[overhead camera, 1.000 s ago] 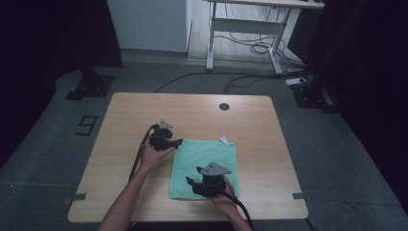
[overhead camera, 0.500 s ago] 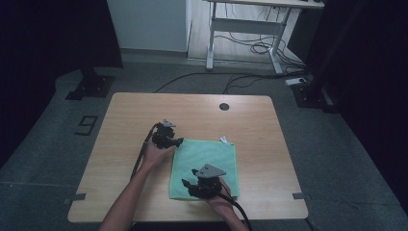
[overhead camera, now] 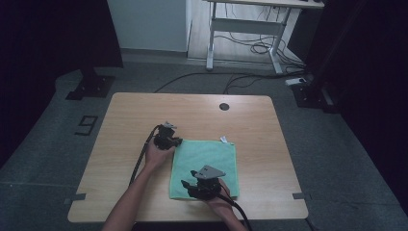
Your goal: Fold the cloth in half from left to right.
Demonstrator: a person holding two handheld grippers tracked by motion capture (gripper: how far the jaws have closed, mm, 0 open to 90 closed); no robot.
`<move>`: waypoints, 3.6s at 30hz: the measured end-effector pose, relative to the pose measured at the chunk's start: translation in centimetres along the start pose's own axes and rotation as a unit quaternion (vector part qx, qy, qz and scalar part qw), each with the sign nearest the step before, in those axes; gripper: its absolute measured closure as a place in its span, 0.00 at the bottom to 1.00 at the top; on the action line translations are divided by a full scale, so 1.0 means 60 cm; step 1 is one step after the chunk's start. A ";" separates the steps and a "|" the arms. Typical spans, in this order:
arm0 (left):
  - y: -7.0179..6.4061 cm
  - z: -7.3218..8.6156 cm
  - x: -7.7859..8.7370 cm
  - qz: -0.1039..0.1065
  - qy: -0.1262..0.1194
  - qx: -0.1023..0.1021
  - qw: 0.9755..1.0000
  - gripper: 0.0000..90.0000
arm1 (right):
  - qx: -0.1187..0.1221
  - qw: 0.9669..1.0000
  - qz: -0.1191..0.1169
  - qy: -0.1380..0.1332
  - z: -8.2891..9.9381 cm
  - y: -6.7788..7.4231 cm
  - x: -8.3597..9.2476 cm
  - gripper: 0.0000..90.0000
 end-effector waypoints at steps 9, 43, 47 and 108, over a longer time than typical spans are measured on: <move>0.002 -0.001 0.010 -0.006 -0.006 0.010 1.000 0.93 | -0.006 0.999 -0.032 -0.006 -0.001 0.034 0.000 0.53; -0.003 0.008 0.014 -0.013 0.001 0.008 1.000 0.99 | 0.042 0.996 -0.033 0.078 0.031 0.095 -0.057 0.73; -0.006 0.007 0.016 -0.014 -0.002 0.008 1.000 0.99 | 0.051 0.996 -0.018 0.077 0.032 0.097 -0.057 0.78; -0.027 -0.036 0.116 -0.001 -0.071 0.001 0.997 0.99 | -0.006 0.997 -0.062 -0.039 -0.031 0.095 0.008 0.95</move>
Point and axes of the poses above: each handheld gripper's, and its own axes: x roughly backward along the jaws, z roughly out of its underside, y roughly to its left, the point moved 2 cm from there along -x, roughly forward along the jaws, and after that the axes turned 3 degrees about -y, right-handed, at the moved point
